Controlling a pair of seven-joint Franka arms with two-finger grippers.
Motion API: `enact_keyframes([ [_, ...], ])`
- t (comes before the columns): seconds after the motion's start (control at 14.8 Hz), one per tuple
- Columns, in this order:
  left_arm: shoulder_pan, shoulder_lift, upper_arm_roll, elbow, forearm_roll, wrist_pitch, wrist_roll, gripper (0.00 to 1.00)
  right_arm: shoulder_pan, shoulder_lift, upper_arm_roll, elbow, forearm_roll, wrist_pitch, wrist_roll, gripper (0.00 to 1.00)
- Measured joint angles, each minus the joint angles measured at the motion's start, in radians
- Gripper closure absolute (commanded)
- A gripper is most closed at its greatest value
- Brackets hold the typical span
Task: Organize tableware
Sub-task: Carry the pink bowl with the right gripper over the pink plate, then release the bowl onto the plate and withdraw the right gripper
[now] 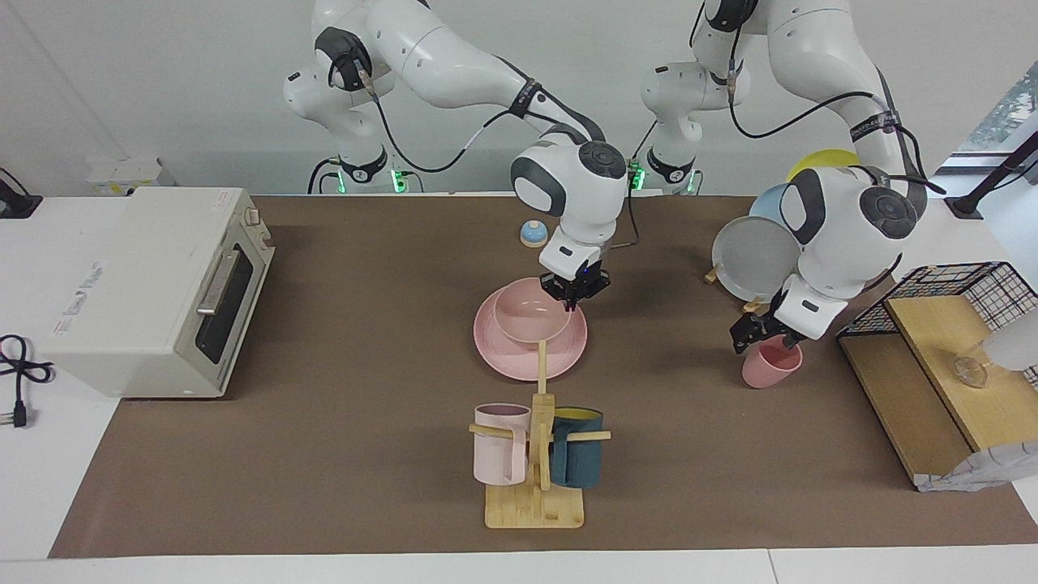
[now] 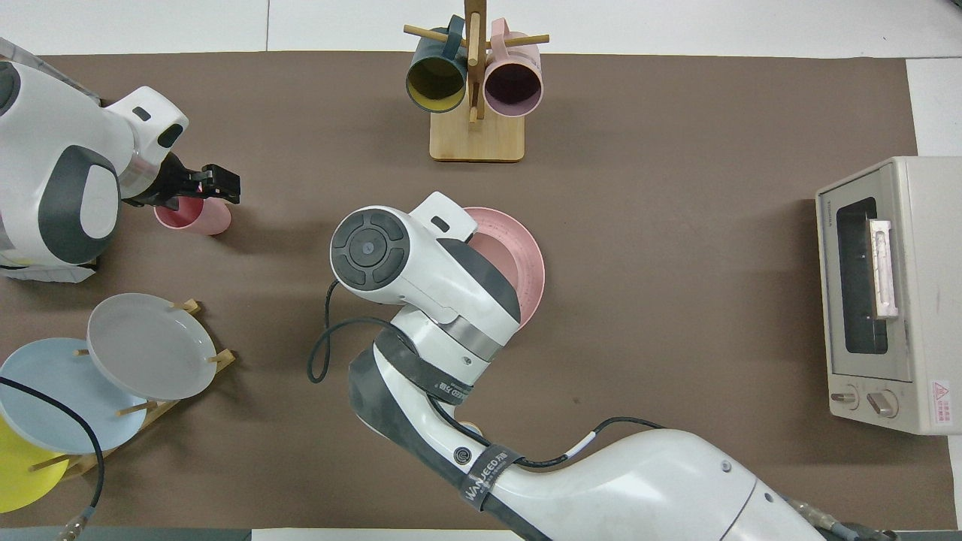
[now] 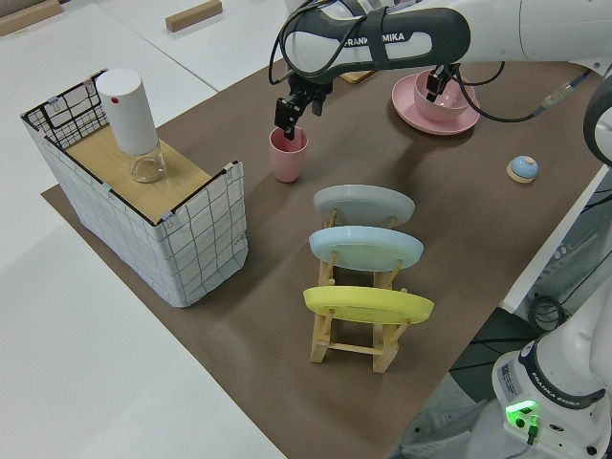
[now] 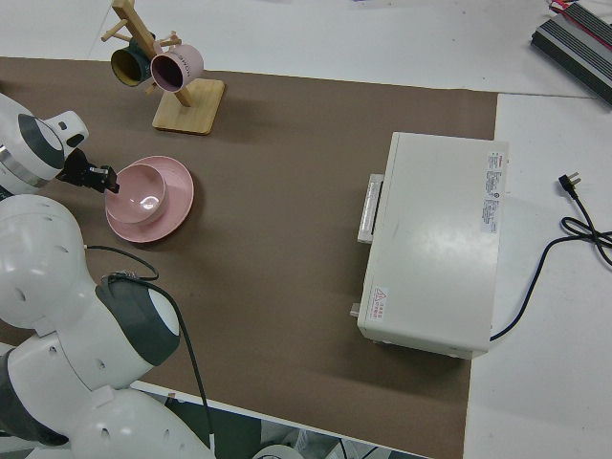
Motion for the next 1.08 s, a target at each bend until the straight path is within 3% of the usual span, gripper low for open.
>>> enact_keyframes([
  [0.07,0.000,0.005,0.000,-0.001,0.004,0.001,0.000,0.00,-0.014,-0.011,-0.001,0.020,0.000,-0.014,0.000,0.00],
  [0.14,-0.001,0.010,0.000,-0.002,0.013,0.004,0.000,0.11,-0.039,-0.031,-0.001,0.035,0.000,-0.030,-0.016,0.00],
  [0.27,-0.001,0.019,0.000,-0.005,0.021,0.014,0.000,0.65,-0.110,-0.086,-0.001,0.042,0.011,-0.078,-0.098,0.00],
  [0.34,-0.001,0.024,0.000,-0.007,0.024,0.017,0.000,0.86,-0.150,-0.113,-0.001,0.042,0.023,-0.107,-0.141,0.00],
  [0.41,-0.001,0.027,0.000,-0.008,0.026,0.020,0.000,1.00,-0.194,-0.143,-0.001,0.037,0.038,-0.141,-0.193,0.00],
  [0.61,-0.001,0.028,0.000,-0.010,0.027,0.023,0.000,1.00,-0.311,-0.240,-0.008,0.004,0.079,-0.251,-0.352,0.00],
  [0.74,-0.001,0.028,0.000,-0.009,0.028,0.025,0.000,1.00,-0.343,-0.307,-0.057,-0.013,0.097,-0.339,-0.453,0.00],
  [0.95,-0.003,0.026,-0.004,0.031,0.029,0.000,0.000,1.00,-0.340,-0.394,-0.239,-0.031,0.186,-0.420,-0.630,0.00],
  [1.08,-0.016,0.024,-0.010,0.117,0.028,-0.104,-0.022,1.00,-0.344,-0.437,-0.355,-0.054,0.225,-0.463,-0.747,0.00],
])
